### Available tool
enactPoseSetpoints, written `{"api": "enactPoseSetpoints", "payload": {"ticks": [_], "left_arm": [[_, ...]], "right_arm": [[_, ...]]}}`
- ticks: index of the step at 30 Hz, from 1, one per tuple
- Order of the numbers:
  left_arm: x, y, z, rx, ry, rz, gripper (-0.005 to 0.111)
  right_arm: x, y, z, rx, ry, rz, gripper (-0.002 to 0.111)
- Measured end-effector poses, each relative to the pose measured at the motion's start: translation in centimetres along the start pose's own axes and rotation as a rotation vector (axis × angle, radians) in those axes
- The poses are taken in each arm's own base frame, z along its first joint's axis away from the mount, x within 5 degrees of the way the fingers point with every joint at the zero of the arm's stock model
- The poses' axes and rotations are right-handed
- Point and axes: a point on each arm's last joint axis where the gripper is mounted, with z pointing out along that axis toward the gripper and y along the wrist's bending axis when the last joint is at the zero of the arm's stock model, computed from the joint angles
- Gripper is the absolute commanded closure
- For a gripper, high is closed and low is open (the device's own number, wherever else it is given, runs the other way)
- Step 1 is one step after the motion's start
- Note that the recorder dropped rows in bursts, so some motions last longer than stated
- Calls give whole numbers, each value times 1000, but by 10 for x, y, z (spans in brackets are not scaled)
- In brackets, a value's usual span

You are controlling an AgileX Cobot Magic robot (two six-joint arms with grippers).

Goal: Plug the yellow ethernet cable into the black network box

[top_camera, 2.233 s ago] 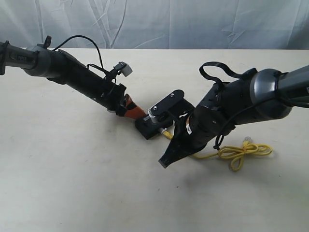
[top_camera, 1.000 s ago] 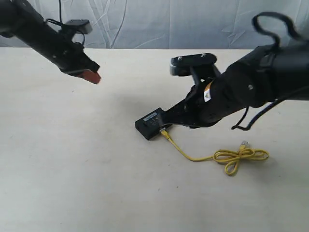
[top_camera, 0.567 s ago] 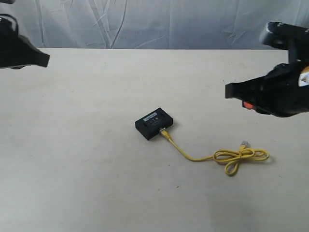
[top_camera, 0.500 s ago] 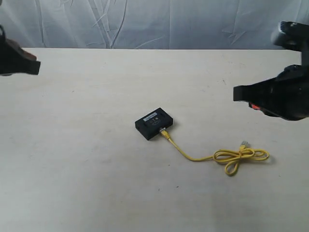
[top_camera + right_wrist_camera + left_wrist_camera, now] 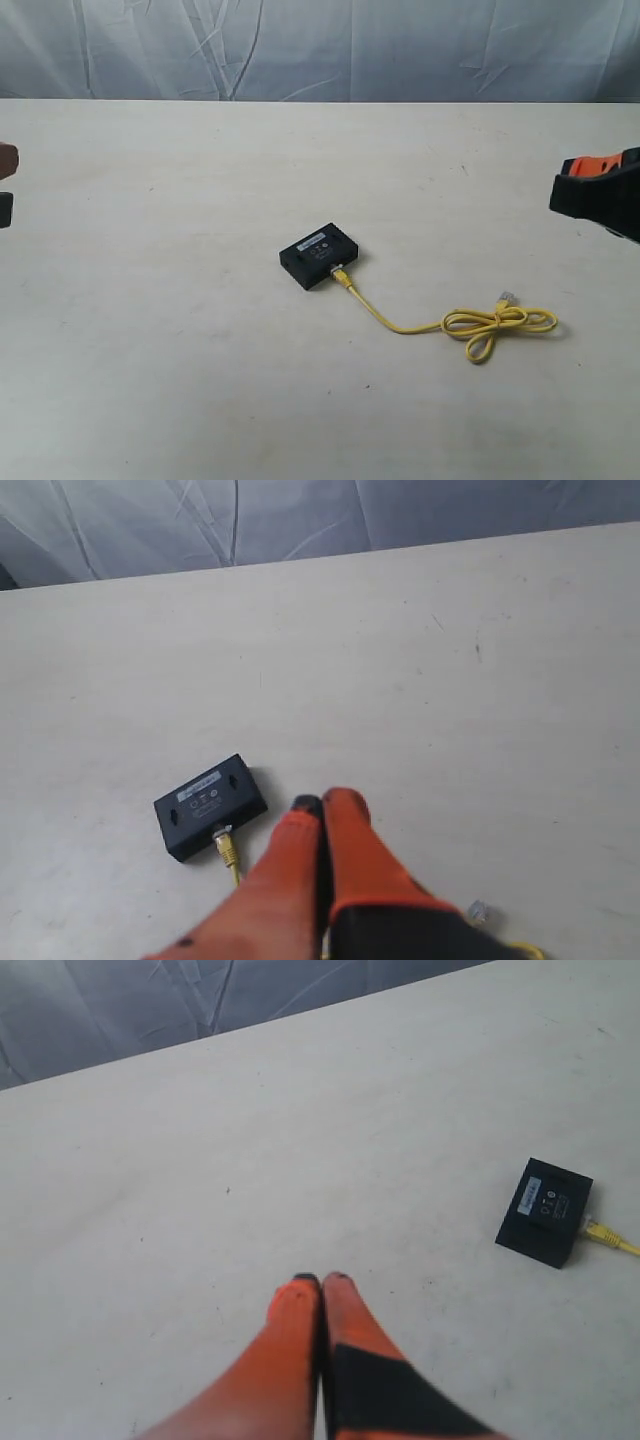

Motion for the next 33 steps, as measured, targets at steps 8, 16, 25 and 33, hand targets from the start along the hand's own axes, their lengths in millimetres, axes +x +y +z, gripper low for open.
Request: {"api": "enactPoseSetpoints", "payload": {"ticks": [8,16,25,33], "left_arm": [[0,0,-2,-1,-6,1,107],[0,0,-2,-7,-2,16,107],[0,0,-2,-8,-2,16,107],[0,0,-2,-8,-1,18,107]], "right_arm": [[-2,-1,-15,-10,-63,2,109],[39,-24,-51,72,-212,2,109],[125,-47,-55,144,-289,17,109],[134,-51,-54,186,-234,-59,109]]}}
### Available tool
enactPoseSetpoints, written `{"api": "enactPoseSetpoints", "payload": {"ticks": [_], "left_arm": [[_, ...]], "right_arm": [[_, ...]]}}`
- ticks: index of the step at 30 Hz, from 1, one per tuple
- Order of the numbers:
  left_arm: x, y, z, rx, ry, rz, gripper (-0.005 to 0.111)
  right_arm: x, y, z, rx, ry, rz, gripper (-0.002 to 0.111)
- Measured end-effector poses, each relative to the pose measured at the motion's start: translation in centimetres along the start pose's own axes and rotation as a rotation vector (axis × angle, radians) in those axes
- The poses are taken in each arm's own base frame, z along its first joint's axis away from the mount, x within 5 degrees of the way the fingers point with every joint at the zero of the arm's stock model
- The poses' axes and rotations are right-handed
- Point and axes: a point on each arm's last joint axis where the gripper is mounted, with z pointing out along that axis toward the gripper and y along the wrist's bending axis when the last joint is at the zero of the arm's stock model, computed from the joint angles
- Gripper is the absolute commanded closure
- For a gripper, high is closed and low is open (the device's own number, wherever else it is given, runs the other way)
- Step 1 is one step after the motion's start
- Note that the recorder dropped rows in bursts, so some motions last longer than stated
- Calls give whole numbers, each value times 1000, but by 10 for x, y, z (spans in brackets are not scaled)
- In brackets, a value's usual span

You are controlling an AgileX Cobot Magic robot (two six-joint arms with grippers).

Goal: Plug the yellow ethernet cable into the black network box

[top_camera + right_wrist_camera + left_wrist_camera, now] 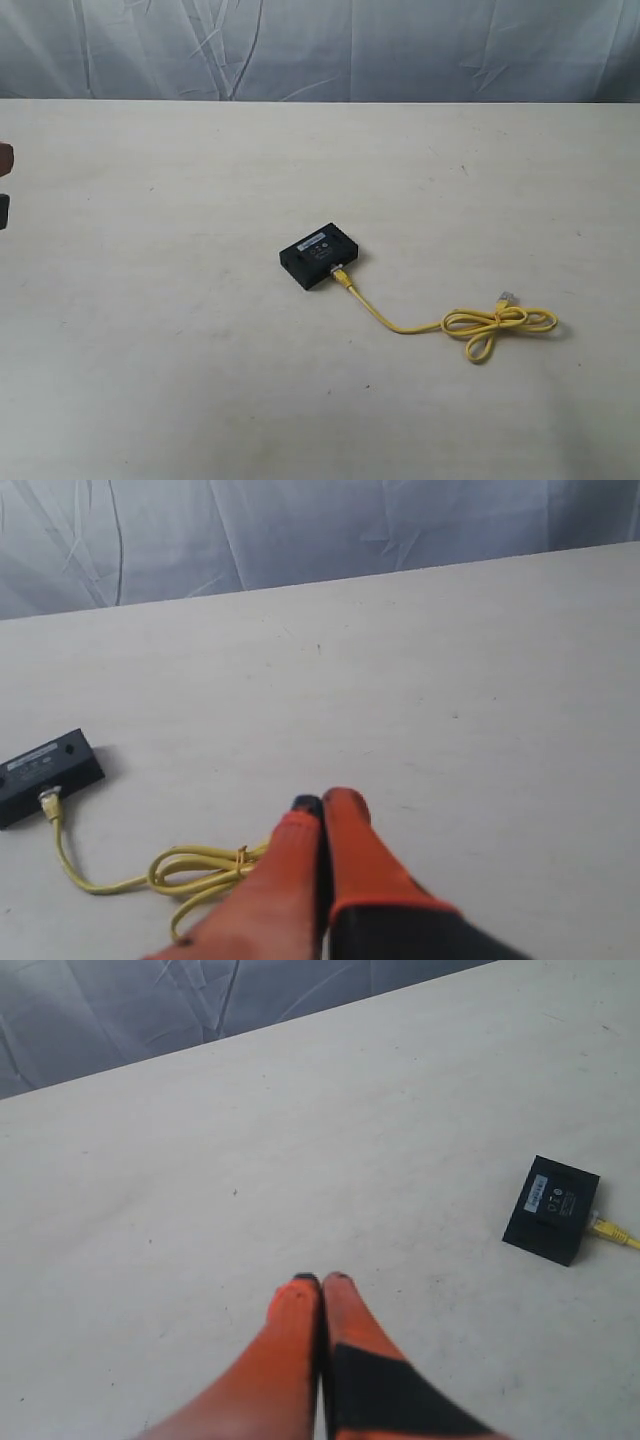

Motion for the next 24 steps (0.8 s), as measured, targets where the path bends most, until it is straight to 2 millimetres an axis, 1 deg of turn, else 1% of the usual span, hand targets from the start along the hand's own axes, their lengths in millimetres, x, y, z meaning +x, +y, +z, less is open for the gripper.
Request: {"api": "enactPoseSetpoints", "payload": {"ticks": [5,9,19,24], "left_arm": [[0,0,0,0,0,0,107],[0,0,0,0,0,0,107],[0,0,0,0,0,0,107],[0,0,0,0,0,0,107]], "right_arm": [[0,2,0,-24,1,-93,109],[0,3,0,-28,1,-127,109],[0,3,0,-28,1,-134,109],[0,0,0,29,-4,-121,109]]}}
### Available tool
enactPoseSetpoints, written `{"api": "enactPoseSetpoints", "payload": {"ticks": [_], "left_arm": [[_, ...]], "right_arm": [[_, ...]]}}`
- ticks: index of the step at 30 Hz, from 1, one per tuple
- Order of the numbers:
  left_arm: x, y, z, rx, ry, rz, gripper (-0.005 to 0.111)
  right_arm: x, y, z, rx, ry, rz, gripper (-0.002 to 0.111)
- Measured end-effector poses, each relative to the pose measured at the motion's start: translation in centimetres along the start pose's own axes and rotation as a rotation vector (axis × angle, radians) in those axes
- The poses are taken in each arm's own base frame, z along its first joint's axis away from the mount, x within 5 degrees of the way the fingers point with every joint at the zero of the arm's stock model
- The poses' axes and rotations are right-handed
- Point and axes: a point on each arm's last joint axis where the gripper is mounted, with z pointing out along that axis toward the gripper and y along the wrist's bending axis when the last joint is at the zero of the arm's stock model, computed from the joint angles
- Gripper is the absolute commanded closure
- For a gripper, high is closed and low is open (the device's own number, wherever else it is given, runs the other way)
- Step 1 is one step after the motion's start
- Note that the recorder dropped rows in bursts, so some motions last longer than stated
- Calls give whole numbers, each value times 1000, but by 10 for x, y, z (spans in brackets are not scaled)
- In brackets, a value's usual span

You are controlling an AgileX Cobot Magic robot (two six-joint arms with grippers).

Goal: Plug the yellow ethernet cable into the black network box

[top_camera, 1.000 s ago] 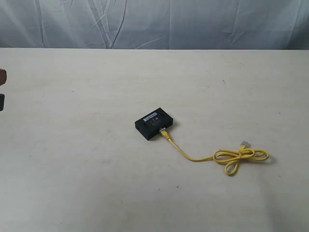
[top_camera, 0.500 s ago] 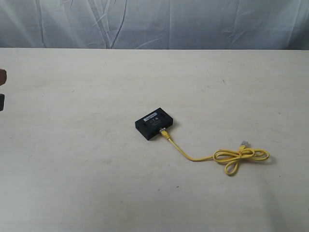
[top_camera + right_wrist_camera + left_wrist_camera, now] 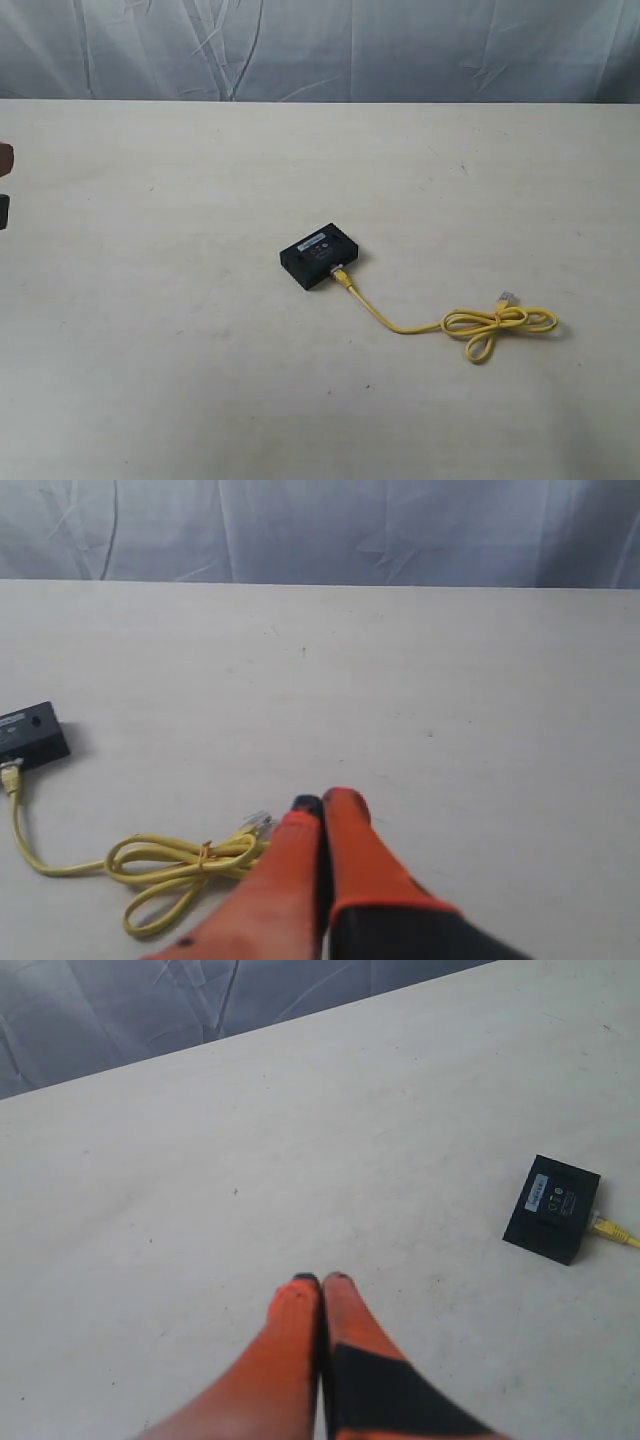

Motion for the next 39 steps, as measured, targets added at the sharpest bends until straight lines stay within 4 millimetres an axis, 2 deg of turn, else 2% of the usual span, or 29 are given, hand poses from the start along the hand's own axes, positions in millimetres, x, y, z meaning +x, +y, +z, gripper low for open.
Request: {"api": "enactPoseSetpoints", "payload": {"ticks": [5,39], "left_arm": [[0,0,0,0,0,0,107],[4,1,-4,-24,-2,35,107]], "right_arm": [[0,-3,0,56,0,23,109],[0,-1,0,37,-3,72,109]]}}
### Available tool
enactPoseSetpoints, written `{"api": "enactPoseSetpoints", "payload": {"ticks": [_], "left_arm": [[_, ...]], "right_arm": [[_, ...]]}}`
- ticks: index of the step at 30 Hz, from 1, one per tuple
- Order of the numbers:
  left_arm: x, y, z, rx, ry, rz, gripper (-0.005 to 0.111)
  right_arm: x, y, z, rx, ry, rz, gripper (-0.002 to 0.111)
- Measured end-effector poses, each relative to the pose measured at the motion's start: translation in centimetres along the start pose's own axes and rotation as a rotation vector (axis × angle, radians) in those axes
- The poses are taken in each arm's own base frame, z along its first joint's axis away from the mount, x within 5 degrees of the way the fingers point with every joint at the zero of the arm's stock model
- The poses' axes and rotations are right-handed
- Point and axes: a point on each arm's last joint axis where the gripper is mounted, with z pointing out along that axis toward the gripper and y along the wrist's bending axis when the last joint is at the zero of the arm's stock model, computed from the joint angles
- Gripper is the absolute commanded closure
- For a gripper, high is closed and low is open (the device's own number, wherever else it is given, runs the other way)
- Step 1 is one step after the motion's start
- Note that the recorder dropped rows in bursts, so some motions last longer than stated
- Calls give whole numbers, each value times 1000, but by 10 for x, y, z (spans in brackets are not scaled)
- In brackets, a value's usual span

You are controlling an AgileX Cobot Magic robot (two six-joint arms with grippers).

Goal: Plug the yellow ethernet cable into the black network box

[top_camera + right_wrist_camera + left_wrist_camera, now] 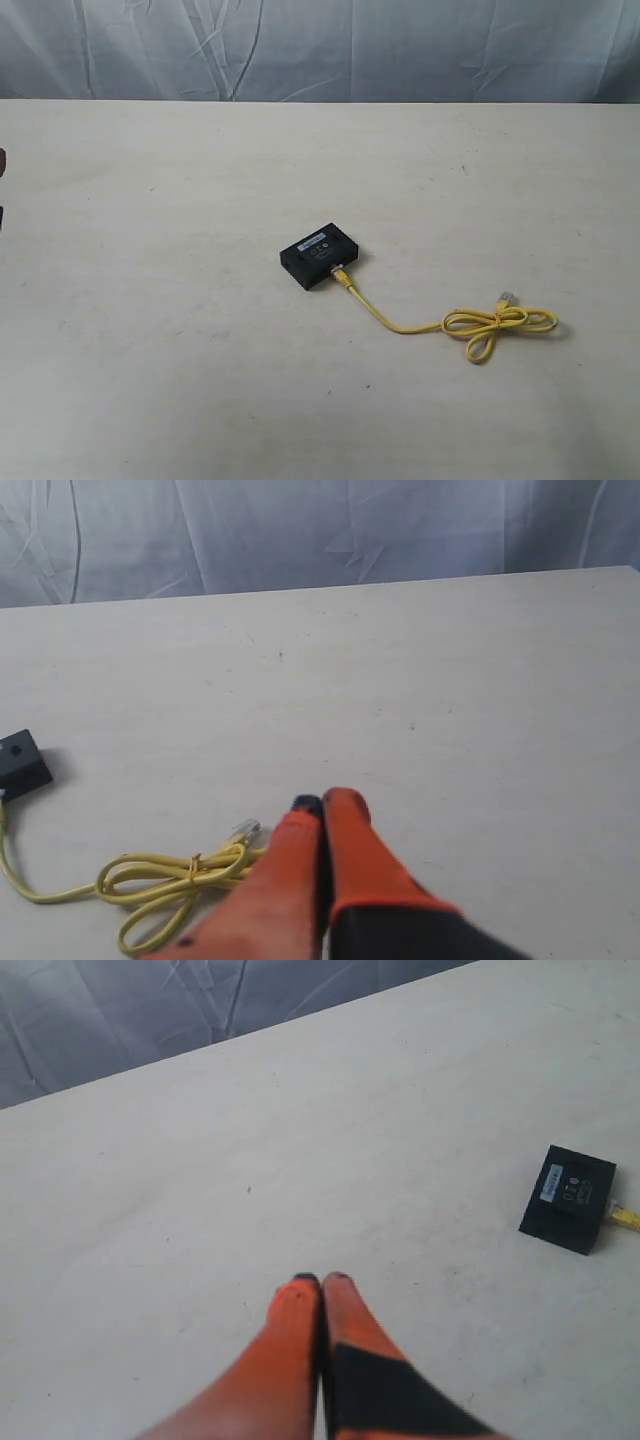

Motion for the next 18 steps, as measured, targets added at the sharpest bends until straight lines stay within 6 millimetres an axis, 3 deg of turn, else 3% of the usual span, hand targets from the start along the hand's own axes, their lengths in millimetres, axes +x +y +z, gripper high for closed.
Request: {"api": "enactPoseSetpoints", "payload": {"ticks": [4,10,18], "left_arm": [[17,2,-17,-75,-34,10,107],[64,-4,-44,-244,-145,64,107],[124,-18,-47,-349,-310,111,107]], "right_arm": [[1,0,0,0,2,6,109],[0,0,0,1,2,11,109],[0,0,0,1,2,13,109]]}}
